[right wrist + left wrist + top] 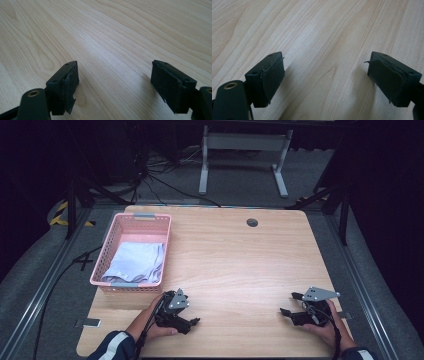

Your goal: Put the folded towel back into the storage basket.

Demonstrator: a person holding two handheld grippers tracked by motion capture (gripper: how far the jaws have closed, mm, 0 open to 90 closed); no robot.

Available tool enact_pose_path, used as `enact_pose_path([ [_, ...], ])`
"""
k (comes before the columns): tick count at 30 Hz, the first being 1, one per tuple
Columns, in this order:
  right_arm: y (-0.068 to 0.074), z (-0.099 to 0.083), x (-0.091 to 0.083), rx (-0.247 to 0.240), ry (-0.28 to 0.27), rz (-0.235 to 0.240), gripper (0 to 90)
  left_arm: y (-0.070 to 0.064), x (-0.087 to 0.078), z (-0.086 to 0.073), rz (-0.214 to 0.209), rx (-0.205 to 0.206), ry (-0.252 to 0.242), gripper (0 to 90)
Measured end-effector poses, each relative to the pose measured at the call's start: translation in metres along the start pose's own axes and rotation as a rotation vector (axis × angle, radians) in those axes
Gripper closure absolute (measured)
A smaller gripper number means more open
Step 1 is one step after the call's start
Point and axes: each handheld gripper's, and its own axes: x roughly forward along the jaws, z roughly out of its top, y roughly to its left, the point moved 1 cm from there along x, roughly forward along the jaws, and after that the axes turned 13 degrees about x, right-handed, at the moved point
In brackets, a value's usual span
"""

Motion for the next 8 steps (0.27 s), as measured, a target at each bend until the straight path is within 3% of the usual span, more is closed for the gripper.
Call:
enact_pose_path([
  [8,-0.0002,0.0001,-0.0002,-0.002,0.002,0.001,22.9,0.0008,0.0000,0.0001,-0.002,0.001,0.009,12.9],
])
